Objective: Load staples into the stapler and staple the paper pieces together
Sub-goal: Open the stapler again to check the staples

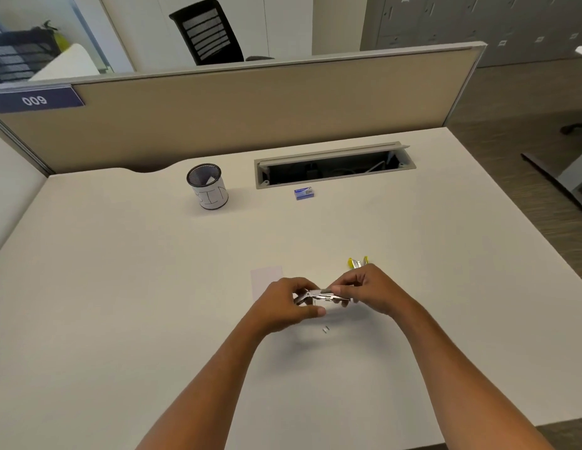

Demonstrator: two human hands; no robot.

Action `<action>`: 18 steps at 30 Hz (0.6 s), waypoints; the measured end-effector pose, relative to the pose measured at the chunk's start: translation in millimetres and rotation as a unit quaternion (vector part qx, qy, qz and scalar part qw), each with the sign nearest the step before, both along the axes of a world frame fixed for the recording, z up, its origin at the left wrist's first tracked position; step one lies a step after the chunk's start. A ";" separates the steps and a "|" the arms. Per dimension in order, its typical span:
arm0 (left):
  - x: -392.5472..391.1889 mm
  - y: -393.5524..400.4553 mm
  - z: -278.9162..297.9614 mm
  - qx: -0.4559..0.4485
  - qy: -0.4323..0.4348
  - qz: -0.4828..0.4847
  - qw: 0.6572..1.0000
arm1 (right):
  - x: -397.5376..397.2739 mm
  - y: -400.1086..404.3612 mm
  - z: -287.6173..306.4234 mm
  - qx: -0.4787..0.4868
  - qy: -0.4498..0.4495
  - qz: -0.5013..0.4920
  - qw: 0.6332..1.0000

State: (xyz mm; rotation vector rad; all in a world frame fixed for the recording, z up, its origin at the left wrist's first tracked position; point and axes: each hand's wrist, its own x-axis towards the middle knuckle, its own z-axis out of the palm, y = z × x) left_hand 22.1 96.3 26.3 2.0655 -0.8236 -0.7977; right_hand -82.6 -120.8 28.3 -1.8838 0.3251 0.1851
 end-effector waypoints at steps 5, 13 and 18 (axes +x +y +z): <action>0.4 -2.9 4.8 0.042 -0.071 -0.032 0.996 | 3.6 0.7 -1.4 0.034 0.024 -0.011 0.999; 4.0 -7.0 14.0 0.086 -0.020 -0.033 0.996 | 7.0 1.3 -2.0 0.091 0.038 -0.073 0.992; 12.4 -7.6 16.4 0.061 0.016 0.003 0.998 | 10.9 -1.8 1.5 0.044 -0.005 -0.036 0.998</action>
